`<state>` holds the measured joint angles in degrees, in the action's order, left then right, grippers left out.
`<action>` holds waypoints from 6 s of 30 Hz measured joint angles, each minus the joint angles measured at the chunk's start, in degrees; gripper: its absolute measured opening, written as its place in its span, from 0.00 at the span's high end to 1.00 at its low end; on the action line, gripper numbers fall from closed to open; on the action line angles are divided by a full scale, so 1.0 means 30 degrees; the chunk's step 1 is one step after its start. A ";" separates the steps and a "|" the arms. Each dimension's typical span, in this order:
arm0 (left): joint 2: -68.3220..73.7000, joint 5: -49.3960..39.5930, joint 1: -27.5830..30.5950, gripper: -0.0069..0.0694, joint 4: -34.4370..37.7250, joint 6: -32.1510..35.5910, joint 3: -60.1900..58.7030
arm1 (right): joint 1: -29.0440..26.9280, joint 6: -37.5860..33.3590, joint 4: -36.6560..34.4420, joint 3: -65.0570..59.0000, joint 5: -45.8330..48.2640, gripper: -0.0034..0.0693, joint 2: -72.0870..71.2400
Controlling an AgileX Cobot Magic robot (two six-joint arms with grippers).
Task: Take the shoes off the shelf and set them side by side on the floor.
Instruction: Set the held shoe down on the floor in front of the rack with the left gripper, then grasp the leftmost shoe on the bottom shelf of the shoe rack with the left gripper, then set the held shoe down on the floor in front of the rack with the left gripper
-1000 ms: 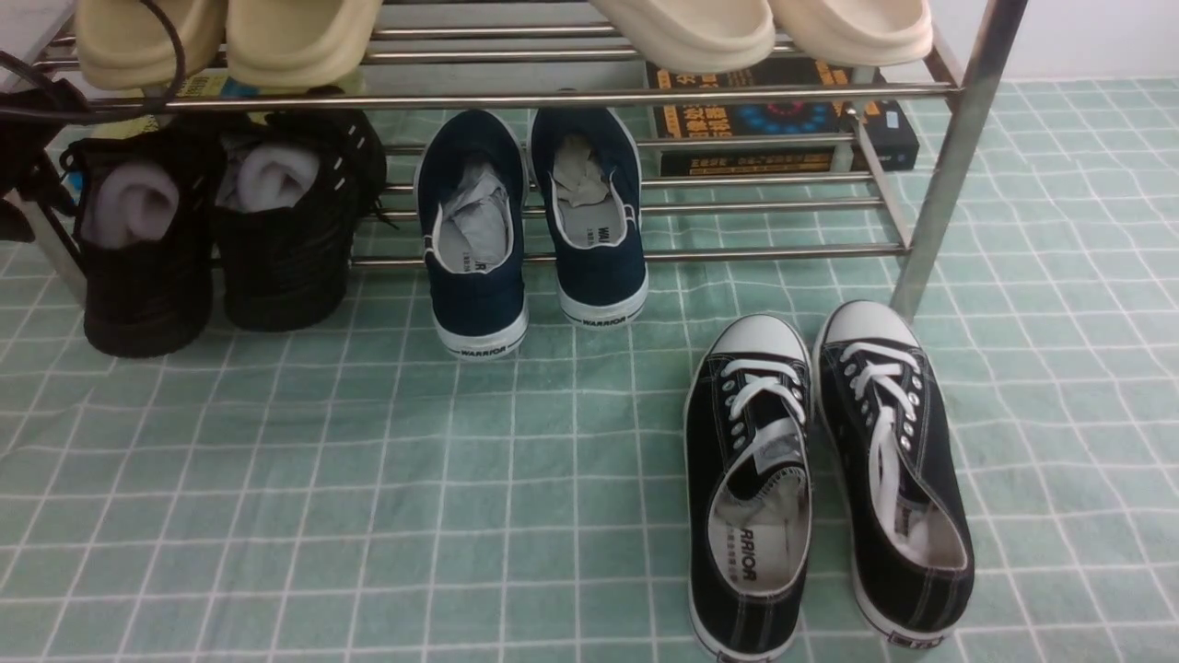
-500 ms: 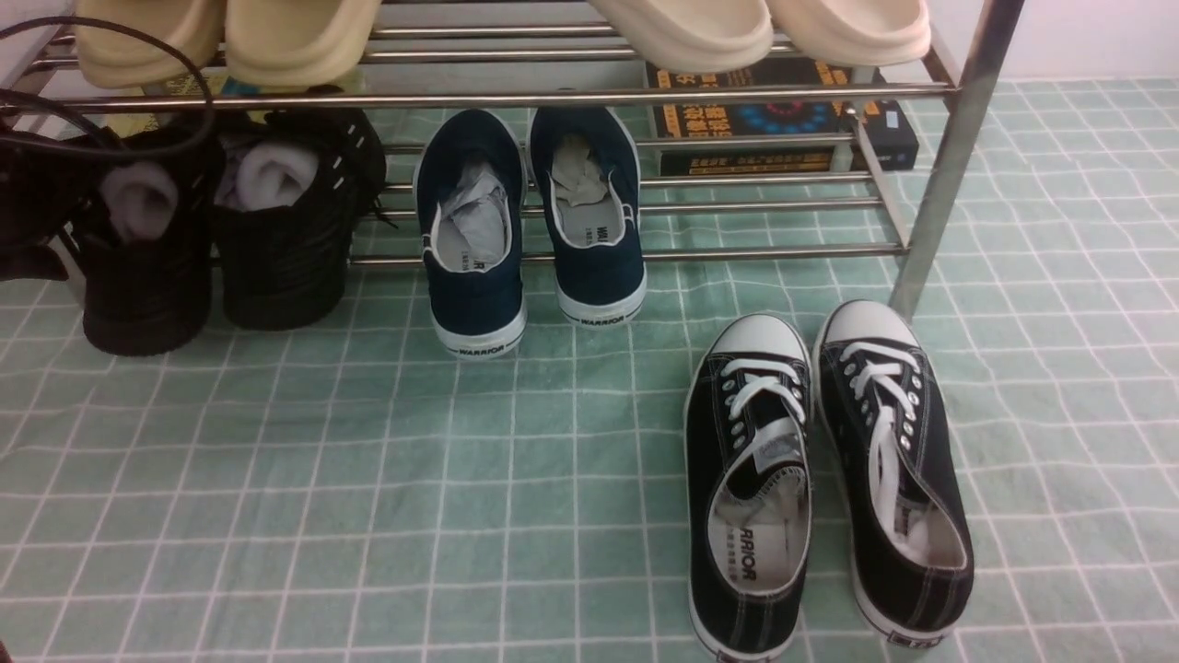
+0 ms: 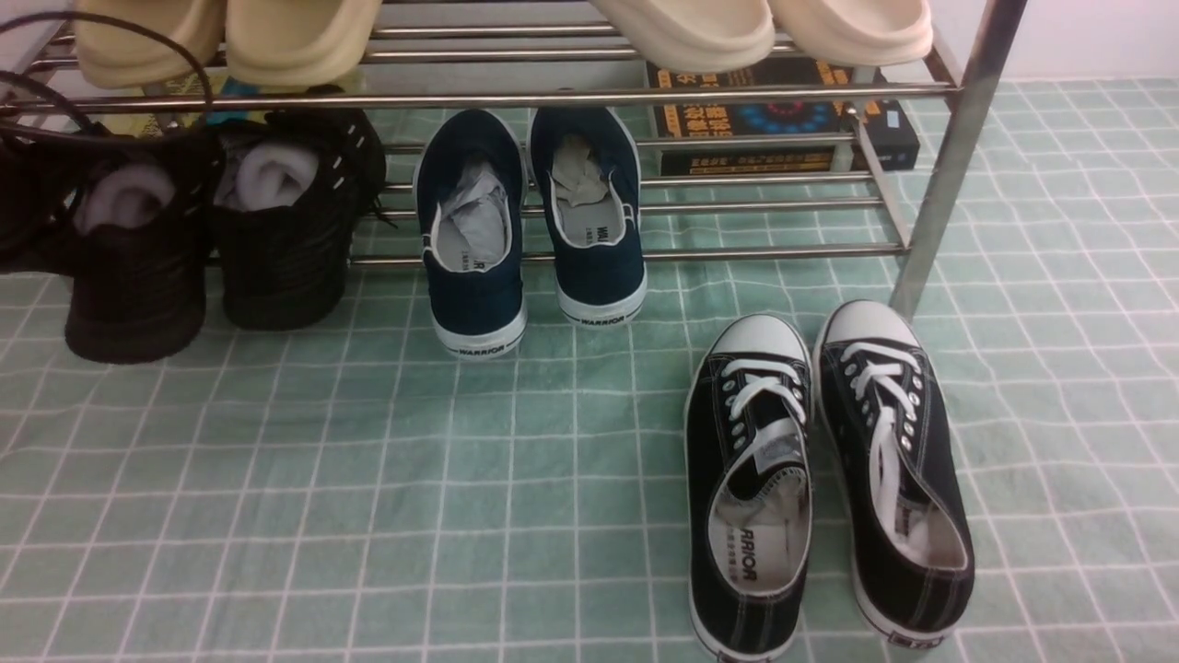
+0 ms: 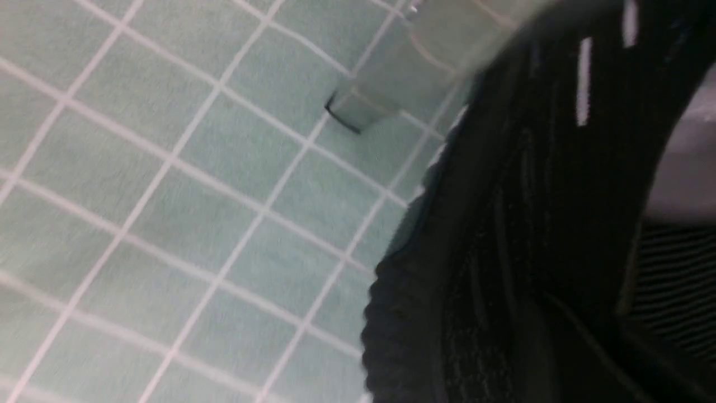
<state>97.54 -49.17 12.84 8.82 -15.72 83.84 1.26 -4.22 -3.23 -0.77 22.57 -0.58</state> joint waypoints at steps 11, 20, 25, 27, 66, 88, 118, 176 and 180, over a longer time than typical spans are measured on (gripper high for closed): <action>-0.6521 -0.5795 0.0000 0.89 -0.3192 0.0497 0.0123 | 0.0000 0.0000 0.0000 0.0000 0.0000 0.63 0.0000; -1.0069 -0.6606 0.0000 0.89 -0.4088 -0.1240 -0.2845 | 0.0000 0.0000 0.0000 0.0000 0.0000 0.63 0.0000; -1.1394 -0.3306 0.0000 0.89 -0.5066 -0.3606 -0.7490 | 0.0000 0.0000 0.0000 0.0000 0.0000 0.63 0.0000; -1.1651 -0.2124 0.0000 0.89 -0.5269 -0.4314 -0.8830 | 0.0000 0.0000 0.0000 0.0000 0.0000 0.63 0.0000; -0.9825 0.4214 0.0000 0.45 -0.3823 -0.4819 -1.3117 | 0.0000 0.0000 0.0000 0.0000 0.0000 0.63 0.0000; -1.0749 -0.4842 0.0000 0.85 0.0658 0.2122 -0.6300 | 0.0000 0.0000 0.0000 0.0000 0.0000 0.63 0.0000; -0.0273 0.1867 -0.0883 0.24 0.6274 0.8198 -0.1722 | 0.0000 0.0000 0.0000 0.0000 0.0000 0.63 0.0000; -0.4792 -0.4916 -0.1714 0.89 -0.0019 0.1567 -0.1201 | 0.0000 -0.0056 0.0000 0.0000 0.0000 0.63 0.0000; -0.7198 -0.5605 -0.1714 0.89 -0.0985 0.0775 -0.3671 | 0.0000 -0.0056 0.0000 0.0000 0.0000 0.63 0.0000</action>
<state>75.95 -65.99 7.70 5.87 -13.40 72.83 1.26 -4.39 -3.23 -0.77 22.57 -0.58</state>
